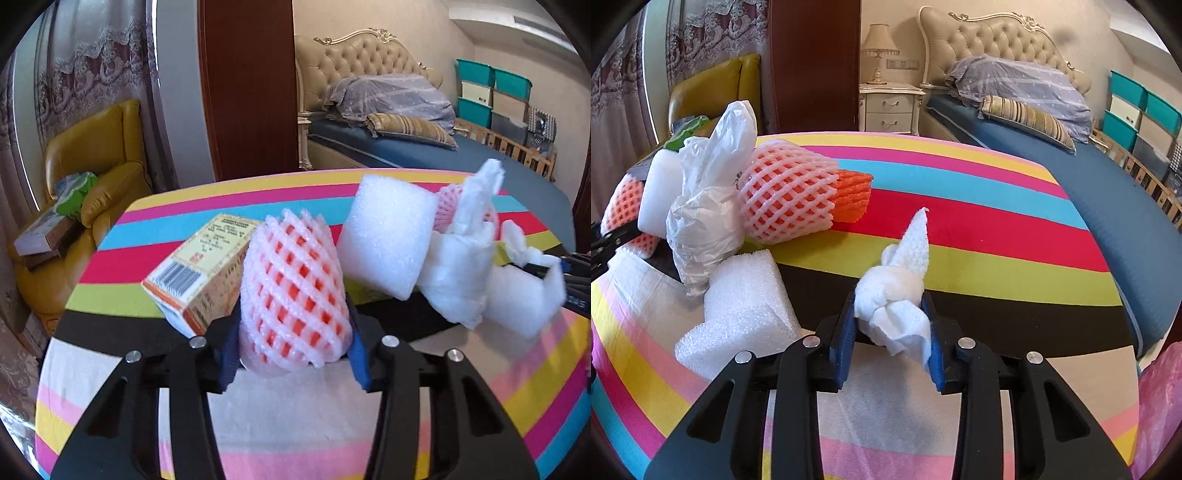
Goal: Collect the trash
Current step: 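Grasp the small knotted white tissue with the right tool while the left tool grasps the pink foam net, then carry the tissue and pink foam net to the wastebasket and release both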
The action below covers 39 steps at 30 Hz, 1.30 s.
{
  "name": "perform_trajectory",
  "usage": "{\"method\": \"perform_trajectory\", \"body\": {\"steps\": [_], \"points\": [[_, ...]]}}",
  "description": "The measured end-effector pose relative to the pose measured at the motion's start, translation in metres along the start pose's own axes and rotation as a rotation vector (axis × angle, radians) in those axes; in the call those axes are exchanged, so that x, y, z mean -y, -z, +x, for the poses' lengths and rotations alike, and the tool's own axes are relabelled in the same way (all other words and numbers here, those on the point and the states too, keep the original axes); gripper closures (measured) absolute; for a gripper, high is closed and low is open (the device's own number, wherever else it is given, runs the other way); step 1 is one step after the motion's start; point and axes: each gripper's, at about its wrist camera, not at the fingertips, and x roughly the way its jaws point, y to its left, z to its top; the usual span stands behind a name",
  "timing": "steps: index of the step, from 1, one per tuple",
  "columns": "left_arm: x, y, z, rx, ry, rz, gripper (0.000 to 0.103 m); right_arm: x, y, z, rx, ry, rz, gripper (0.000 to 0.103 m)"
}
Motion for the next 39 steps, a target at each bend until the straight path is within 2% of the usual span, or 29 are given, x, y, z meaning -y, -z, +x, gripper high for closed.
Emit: {"method": "perform_trajectory", "body": {"steps": [9, 19, 28, 39], "points": [[-0.011, 0.033, -0.037, 0.011, 0.026, -0.044, 0.057, 0.001, 0.003, -0.010, 0.033, -0.016, 0.035, 0.070], [-0.008, 0.067, -0.073, 0.021, 0.046, -0.043, 0.057, -0.018, 0.047, -0.059, 0.072, -0.027, 0.056, 0.070], [0.015, 0.090, -0.098, 0.028, 0.105, -0.011, 0.057, -0.045, 0.085, -0.093, 0.077, -0.091, 0.031, 0.070], [0.055, 0.103, -0.124, 0.069, 0.157, 0.076, 0.057, -0.072, 0.107, -0.124, 0.109, -0.143, -0.026, 0.070]]}}
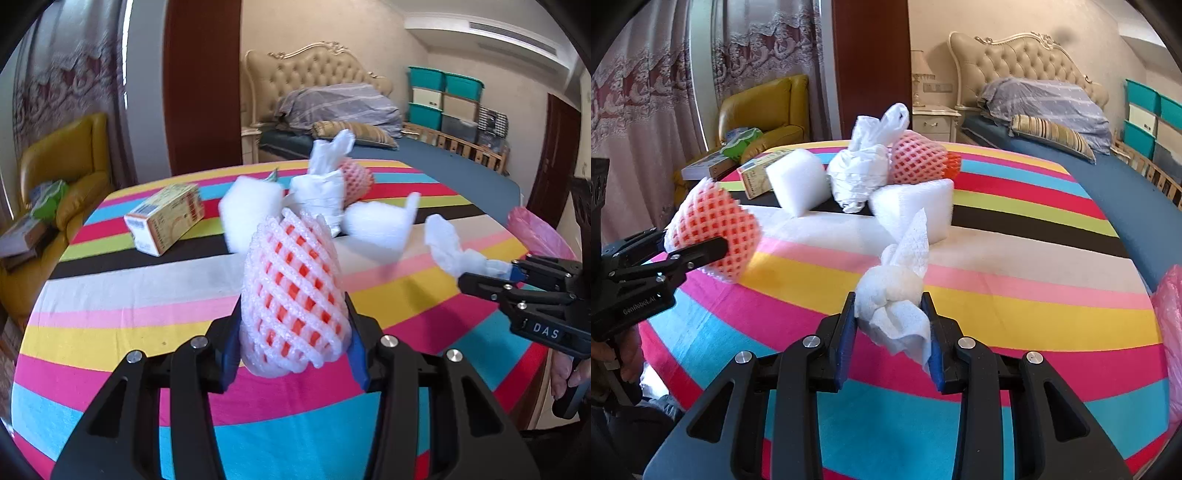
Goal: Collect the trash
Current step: 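Carry the tissue and pink foam net to the wastebasket and release both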
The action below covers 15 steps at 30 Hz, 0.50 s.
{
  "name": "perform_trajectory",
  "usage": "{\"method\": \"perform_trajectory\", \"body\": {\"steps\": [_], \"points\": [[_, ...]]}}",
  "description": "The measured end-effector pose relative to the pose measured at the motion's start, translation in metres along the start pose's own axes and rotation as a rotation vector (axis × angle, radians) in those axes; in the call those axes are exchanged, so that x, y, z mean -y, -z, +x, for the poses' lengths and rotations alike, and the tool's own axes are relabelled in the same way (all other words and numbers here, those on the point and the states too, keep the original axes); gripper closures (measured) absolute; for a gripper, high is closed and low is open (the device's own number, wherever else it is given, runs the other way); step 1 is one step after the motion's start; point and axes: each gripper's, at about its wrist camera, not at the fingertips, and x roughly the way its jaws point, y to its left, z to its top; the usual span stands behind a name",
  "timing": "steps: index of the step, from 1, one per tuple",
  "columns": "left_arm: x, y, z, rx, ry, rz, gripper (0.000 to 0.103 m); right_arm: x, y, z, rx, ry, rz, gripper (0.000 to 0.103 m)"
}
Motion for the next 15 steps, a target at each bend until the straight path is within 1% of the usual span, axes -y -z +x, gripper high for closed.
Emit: {"method": "perform_trajectory", "body": {"steps": [15], "points": [[0.023, -0.004, -0.023, 0.056, 0.019, 0.069, 0.057, -0.006, 0.002, -0.028, 0.070, -0.019, 0.000, 0.070]]}}
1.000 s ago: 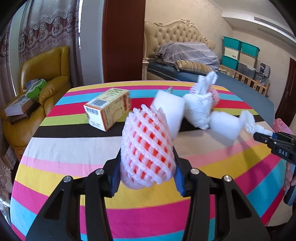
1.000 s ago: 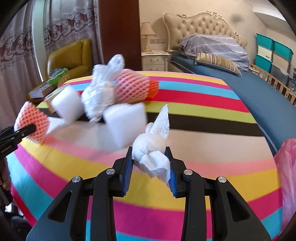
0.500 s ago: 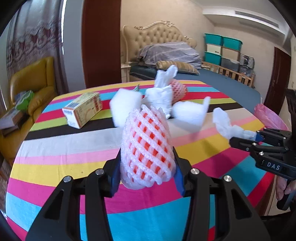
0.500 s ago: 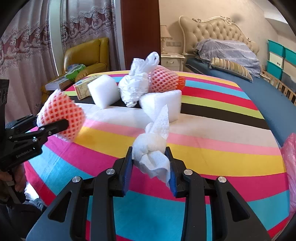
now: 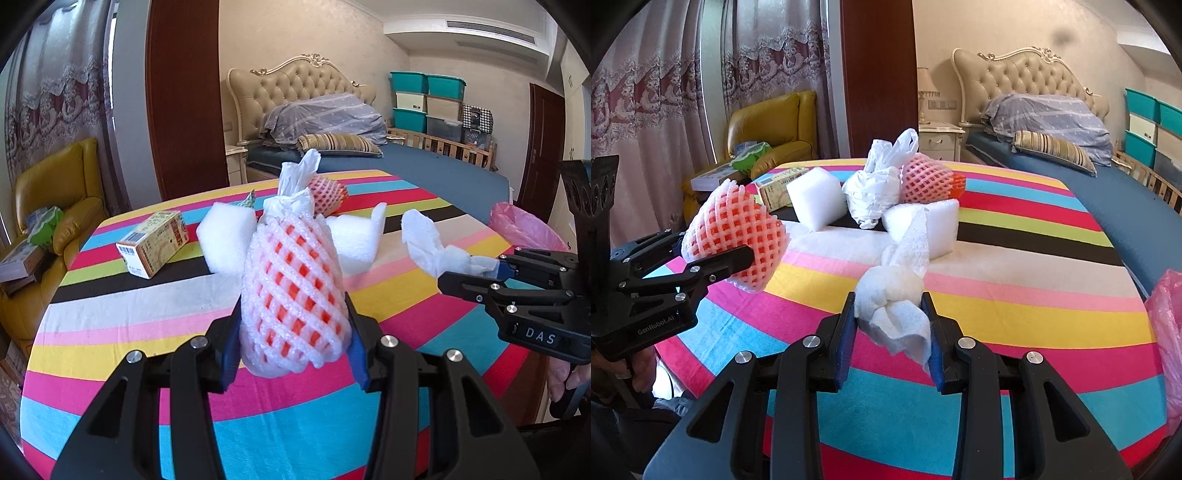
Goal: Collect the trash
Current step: 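Carry the tissue and pink foam net to the wastebasket and release both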
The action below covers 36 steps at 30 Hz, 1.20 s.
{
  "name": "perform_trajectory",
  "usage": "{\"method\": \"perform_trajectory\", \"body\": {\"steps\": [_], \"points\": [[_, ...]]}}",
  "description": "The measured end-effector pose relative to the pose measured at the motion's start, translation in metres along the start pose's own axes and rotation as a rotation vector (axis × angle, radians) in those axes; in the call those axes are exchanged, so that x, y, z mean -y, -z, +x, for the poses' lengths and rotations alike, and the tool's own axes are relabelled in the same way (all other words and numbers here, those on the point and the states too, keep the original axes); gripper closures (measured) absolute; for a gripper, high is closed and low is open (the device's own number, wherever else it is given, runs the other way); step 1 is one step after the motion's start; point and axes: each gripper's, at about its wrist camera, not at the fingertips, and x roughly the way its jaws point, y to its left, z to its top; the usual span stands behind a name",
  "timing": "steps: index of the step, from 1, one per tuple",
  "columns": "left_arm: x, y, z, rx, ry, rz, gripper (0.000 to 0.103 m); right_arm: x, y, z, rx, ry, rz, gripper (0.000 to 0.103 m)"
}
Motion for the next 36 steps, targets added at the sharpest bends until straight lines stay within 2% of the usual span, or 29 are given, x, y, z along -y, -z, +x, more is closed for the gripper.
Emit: {"method": "perform_trajectory", "body": {"steps": [9, 18, 24, 36], "points": [[0.013, -0.011, -0.006, 0.027, 0.024, 0.036, 0.057, 0.011, -0.003, -0.019, 0.042, 0.019, 0.020, 0.070], [0.034, -0.028, -0.004, 0.032, 0.099, 0.066, 0.057, 0.030, -0.001, -0.036, 0.075, 0.057, 0.050, 0.070], [0.063, -0.040, 0.003, 0.032, 0.161, 0.117, 0.057, 0.052, 0.005, -0.048, 0.090, 0.100, 0.082, 0.070], [0.139, -0.072, 0.042, 0.012, 0.318, 0.177, 0.056, 0.117, 0.018, -0.088, 0.128, 0.264, 0.151, 0.070]]}}
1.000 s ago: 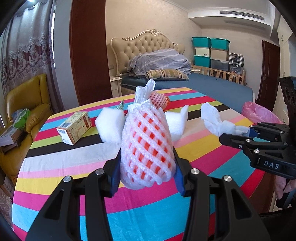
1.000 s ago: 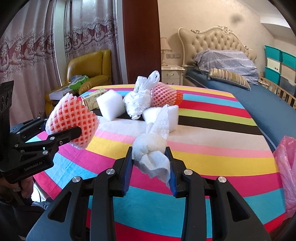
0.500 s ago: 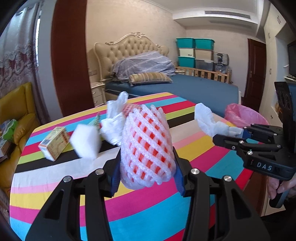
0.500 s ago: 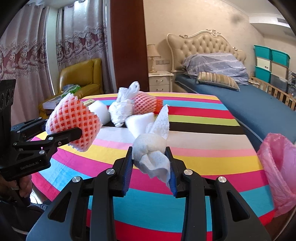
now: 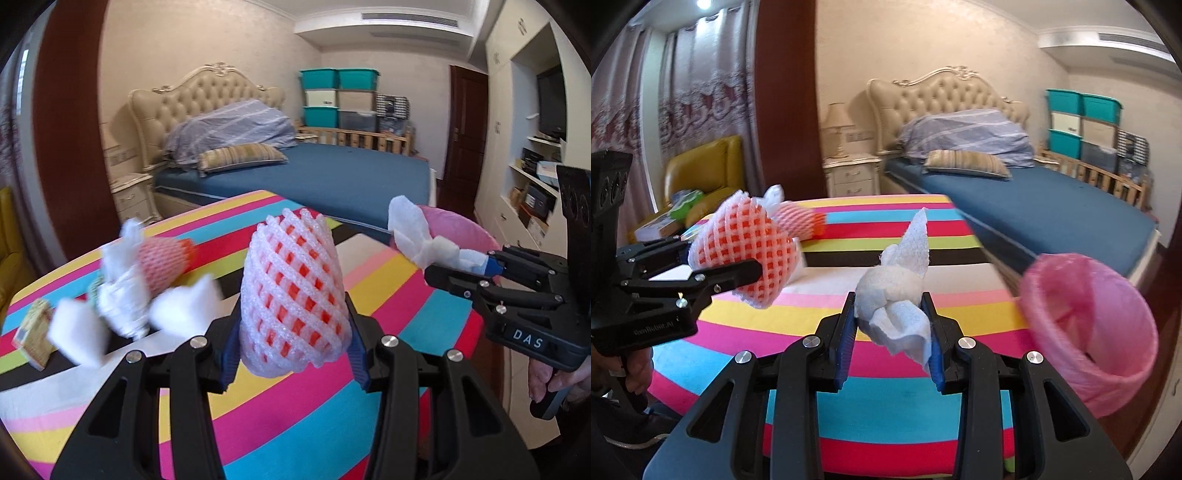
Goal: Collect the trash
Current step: 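Carry the tissue and pink foam net to the wastebasket and release both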
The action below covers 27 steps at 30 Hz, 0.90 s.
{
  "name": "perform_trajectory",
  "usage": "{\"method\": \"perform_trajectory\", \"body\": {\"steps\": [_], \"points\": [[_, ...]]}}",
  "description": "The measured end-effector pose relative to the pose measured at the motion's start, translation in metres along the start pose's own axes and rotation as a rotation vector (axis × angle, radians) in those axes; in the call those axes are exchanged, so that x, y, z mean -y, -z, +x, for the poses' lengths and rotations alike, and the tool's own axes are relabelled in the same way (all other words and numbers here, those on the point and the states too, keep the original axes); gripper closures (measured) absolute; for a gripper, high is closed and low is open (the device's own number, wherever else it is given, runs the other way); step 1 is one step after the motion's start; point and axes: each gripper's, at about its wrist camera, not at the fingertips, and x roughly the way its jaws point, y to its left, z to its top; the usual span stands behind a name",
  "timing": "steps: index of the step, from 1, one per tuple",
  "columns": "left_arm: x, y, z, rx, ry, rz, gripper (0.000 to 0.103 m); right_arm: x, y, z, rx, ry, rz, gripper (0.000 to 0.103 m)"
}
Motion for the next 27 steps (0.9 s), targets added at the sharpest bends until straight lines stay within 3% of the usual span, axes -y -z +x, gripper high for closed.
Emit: {"method": "perform_trajectory", "body": {"steps": [6, 10, 17, 27], "points": [[0.048, -0.021, 0.030, 0.014, 0.080, 0.081, 0.056, 0.043, 0.000, -0.010, 0.009, 0.090, 0.024, 0.070], [0.082, -0.039, 0.056, 0.025, 0.171, 0.116, 0.056, 0.081, -0.001, -0.017, 0.015, 0.147, 0.069, 0.070], [0.135, -0.073, 0.102, 0.033, 0.274, 0.132, 0.054, 0.163, 0.003, -0.017, 0.016, 0.223, 0.169, 0.069], [0.198, -0.109, 0.175, 0.018, 0.384, 0.124, 0.050, 0.229, 0.005, -0.003, -0.015, 0.276, 0.196, 0.065]]}}
